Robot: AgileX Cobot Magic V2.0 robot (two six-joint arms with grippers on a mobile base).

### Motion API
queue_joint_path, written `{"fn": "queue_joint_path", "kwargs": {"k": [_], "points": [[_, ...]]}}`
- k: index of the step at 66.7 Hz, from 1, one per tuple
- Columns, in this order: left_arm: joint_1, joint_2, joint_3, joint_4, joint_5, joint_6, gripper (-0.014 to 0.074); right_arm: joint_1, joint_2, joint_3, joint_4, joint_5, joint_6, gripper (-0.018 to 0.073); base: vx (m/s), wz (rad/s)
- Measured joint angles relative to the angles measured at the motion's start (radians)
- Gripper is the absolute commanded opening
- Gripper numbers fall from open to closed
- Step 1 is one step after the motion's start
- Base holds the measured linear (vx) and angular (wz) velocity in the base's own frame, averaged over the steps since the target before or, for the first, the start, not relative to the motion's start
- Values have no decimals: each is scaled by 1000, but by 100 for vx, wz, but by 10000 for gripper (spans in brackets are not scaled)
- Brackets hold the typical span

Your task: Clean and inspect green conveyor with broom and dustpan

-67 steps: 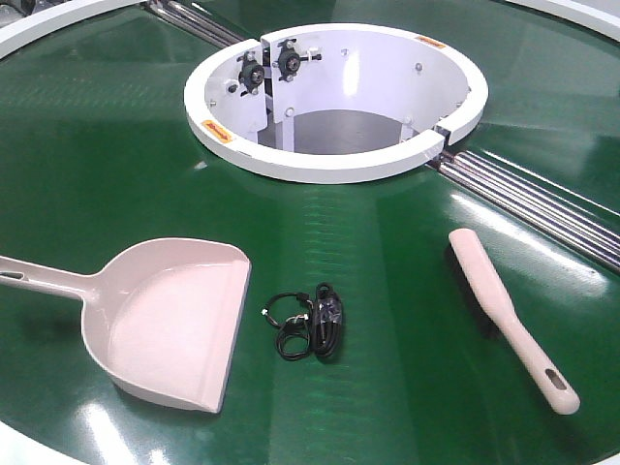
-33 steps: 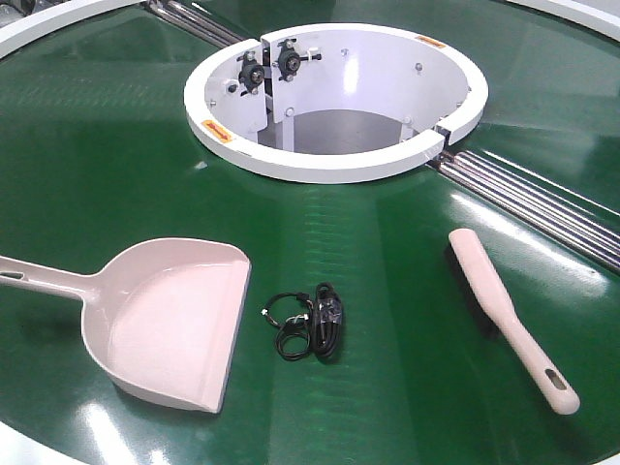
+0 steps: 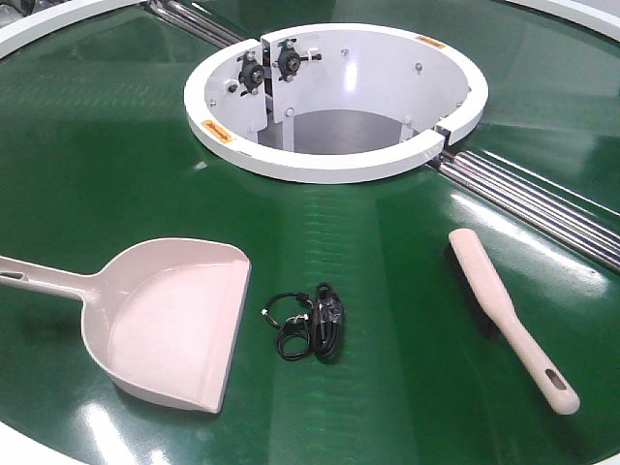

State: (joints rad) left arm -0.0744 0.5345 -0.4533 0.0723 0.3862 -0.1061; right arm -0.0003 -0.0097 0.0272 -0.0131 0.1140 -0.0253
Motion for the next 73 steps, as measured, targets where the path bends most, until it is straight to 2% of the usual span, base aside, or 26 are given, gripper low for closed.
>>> {"fn": "queue_joint_path", "kwargs": {"k": [12,25,32,40,52,60,66,73], "points": [[0,73,-106,-16,75,-6,556,0,0,0,0,0,0,-10,0,0],[0,273,-320,-32,190,-4,556,0,0,0,0,0,0,-10,0,0],[0,391,-422,-32,258,35,556,0,0,0,0,0,0,-10,0,0],[0,523,-534,-38,372,149,556,0,0,0,0,0,0,-10,0,0],[0,702,-709,-59,593,436,556,0,0,0,0,0,0,-10,0,0],[0,813,-806,-63,750,573,556,0,0,0,0,0,0,-10,0,0],[0,871,-846,-72,791,629,556,0,0,0,0,0,0,-10,0,0],[0,912,-860,-91,766,701,554,0,0,0,0,0,0,-10,0,0]]}}
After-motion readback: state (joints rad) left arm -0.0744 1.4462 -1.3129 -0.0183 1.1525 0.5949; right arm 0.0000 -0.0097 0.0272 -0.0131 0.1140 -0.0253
